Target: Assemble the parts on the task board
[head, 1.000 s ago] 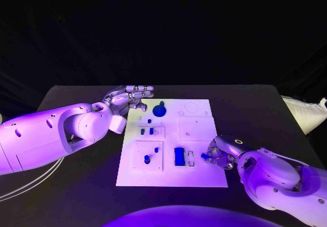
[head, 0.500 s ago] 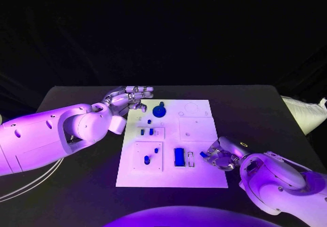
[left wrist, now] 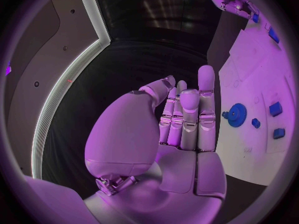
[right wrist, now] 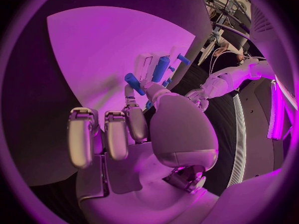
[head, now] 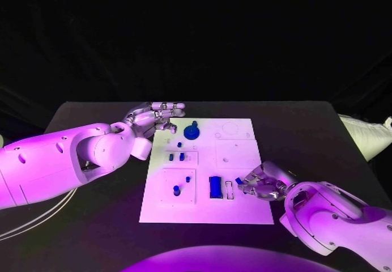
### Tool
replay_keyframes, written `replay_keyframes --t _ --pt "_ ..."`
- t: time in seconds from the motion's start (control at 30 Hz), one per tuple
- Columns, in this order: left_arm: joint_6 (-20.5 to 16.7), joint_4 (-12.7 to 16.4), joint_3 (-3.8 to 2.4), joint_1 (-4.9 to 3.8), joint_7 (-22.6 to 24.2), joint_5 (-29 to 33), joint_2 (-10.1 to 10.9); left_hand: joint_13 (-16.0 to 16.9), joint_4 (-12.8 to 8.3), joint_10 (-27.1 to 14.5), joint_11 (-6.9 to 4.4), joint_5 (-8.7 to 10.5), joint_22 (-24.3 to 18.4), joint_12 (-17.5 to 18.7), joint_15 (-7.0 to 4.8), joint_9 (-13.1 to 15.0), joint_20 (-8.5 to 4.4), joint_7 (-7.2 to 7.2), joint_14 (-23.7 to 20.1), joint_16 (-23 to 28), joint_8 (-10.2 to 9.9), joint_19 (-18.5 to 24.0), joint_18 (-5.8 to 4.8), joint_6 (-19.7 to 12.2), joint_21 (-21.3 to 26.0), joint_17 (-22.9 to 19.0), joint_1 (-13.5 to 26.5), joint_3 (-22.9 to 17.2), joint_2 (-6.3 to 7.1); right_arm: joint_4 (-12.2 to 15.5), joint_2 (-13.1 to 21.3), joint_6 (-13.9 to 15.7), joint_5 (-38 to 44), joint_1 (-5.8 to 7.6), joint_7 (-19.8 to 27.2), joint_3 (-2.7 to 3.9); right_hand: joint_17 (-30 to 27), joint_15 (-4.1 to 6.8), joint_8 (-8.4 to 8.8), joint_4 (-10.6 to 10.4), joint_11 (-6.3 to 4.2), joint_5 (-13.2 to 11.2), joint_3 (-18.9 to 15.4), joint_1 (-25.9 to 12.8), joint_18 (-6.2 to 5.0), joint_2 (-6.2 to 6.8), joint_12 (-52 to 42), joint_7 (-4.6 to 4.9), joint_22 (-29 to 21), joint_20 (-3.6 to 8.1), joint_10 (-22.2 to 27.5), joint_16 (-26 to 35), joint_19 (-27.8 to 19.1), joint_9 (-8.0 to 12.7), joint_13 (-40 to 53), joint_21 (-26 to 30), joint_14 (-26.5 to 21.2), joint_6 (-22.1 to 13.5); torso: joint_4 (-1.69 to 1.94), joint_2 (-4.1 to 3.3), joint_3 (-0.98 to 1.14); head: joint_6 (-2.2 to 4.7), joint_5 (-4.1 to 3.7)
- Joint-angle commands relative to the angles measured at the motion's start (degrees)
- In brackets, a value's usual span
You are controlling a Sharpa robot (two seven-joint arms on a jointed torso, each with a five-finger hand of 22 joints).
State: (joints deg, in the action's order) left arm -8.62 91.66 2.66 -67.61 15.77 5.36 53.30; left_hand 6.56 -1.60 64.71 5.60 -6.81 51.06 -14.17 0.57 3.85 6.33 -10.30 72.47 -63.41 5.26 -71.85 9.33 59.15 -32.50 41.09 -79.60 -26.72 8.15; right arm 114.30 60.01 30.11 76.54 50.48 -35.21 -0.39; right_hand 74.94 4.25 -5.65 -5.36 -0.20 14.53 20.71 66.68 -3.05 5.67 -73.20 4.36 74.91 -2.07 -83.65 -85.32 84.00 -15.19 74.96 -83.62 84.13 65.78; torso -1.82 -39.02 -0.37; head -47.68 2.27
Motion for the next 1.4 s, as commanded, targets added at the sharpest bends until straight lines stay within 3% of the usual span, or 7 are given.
replay_keyframes --t 0.03,0.23,0.33,0.73,0.97,1.1,1.4 --pt "1.15 0.16 -0.03 -0.02 0.23 -0.14 -0.10 0.07 -0.17 -0.49 0.03 -0.10 -0.09 -0.36 0.11 0.02 -0.09 0.19 -0.44 0.06 0.27 0.38 1.08 -0.28 0.18 -0.05 0.22 0.21 -0.23 -0.18 -0.58 -1.33 -3.27 -0.01 0.77 0.01 7.25 -0.15 0.20 -0.19 -0.03 1.14 -0.91 -0.25 0.77 0.68 -0.36 0.04 5.45 0.05 -1.10 0.05 1.65 0.02 5.14 -0.33 4.38 0.56 -0.01 0.01 -0.01 -0.08 0.04" --pt "1.20 0.19 -0.03 -0.02 0.23 -0.14 -0.14 0.07 -0.17 -0.49 0.03 -0.10 -0.09 -0.36 0.11 0.02 -0.09 0.19 -0.44 0.06 0.27 0.38 1.08 -0.28 0.18 -0.05 0.22 0.21 -0.23 -0.94 -2.19 -5.81 -3.71 0.00 -0.74 0.00 7.34 0.15 -0.20 -1.65 -0.38 5.44 -4.52 -1.83 0.79 0.96 -0.34 -0.41 5.57 0.30 -1.18 0.01 1.71 -0.19 5.21 -0.38 4.39 1.76 0.01 -0.01 0.01 -0.20 0.17" --pt "1.18 0.19 -0.03 -0.02 0.26 -0.14 -0.11 0.08 -0.14 -0.52 0.05 -0.09 -0.10 -0.44 0.12 0.03 -0.08 0.18 -0.47 0.06 0.29 0.39 1.08 -0.29 0.20 -0.11 0.31 0.27 -0.20 -1.17 -2.69 -6.39 -3.75 -0.01 -1.01 -0.01 7.38 0.19 -0.26 -1.82 -0.44 5.86 -5.03 -1.88 0.81 0.85 -0.37 -0.48 5.63 0.35 -1.20 -0.01 1.74 -0.23 5.24 -0.41 4.40 1.89 -0.06 0.02 0.01 -0.26 0.31" --pt "1.16 0.24 -0.03 -0.02 0.26 -0.14 -0.07 0.08 -0.09 -0.56 0.06 -0.07 -0.11 -0.49 0.14 0.03 -0.07 0.17 -0.49 0.05 0.31 0.40 1.08 -0.30 0.22 -0.14 0.42 0.33 -0.20 -1.82 -3.75 -7.22 -3.19 -0.01 -1.58 -0.02 7.47 0.27 -0.36 -2.12 -0.53 6.40 -5.88 -1.90 0.83 0.55 -0.48 -0.58 5.72 0.42 -1.26 -0.06 1.77 -0.30 5.33 -0.46 4.42 2.10 0.00 -0.02 0.00 -0.27 0.46" --pt "1.16 0.30 -0.03 -0.02 0.23 -0.14 -0.08 0.08 -0.09 -0.56 0.06 -0.07 -0.11 -0.49 0.14 0.03 -0.07 0.17 -0.49 0.05 0.31 0.40 1.08 -0.30 0.22 -0.14 0.42 0.33 -0.20 -2.10 -4.15 -7.45 -2.53 -0.01 -1.88 -0.02 7.53 0.40 -0.70 -3.91 -0.71 7.05 -8.27 -3.37 0.84 -0.09 -0.67 -0.82 5.78 0.56 -1.39 -0.09 1.80 -0.49 5.49 -0.47 4.43 2.68 -0.05 0.02 0.01 -0.26 0.55" --pt "1.11 0.33 -0.03 -0.03 0.21 -0.14 -0.07 0.08 -0.09 -0.56 0.06 -0.07 -0.11 -0.49 0.14 0.03 -0.07 0.17 -0.49 0.05 0.31 0.40 1.08 -0.30 0.22 -0.14 0.42 0.33 -0.20 -2.33 -4.27 -7.10 -2.02 0.01 -2.19 -0.02 7.53 0.52 -0.91 -5.45 -0.83 9.37 -10.51 -4.50 0.84 -0.23 -0.71 -0.96 5.79 0.68 -1.44 -0.09 1.81 -0.62 5.57 -0.46 4.43 2.89 0.00 0.02 -0.01 -0.27 0.57" --pt "1.10 0.37 -0.03 -0.03 0.16 -0.14 -0.07 0.08 -0.09 -0.56 0.06 -0.07 -0.11 -0.49 0.14 0.03 -0.07 0.17 -0.49 0.05 0.31 0.40 1.08 -0.30 0.22 -0.14 0.42 0.33 -0.20 -2.54 -4.59 -5.85 -0.99 0.06 -2.16 -0.02 7.59 0.67 -1.34 -6.71 -1.01 9.06 -12.60 -4.81 0.83 -0.52 -0.65 -1.20 5.76 0.80 -1.46 -0.11 1.79 -0.86 5.59 -0.41 4.44 3.29 -0.07 0.03 0.02 -0.26 0.65"
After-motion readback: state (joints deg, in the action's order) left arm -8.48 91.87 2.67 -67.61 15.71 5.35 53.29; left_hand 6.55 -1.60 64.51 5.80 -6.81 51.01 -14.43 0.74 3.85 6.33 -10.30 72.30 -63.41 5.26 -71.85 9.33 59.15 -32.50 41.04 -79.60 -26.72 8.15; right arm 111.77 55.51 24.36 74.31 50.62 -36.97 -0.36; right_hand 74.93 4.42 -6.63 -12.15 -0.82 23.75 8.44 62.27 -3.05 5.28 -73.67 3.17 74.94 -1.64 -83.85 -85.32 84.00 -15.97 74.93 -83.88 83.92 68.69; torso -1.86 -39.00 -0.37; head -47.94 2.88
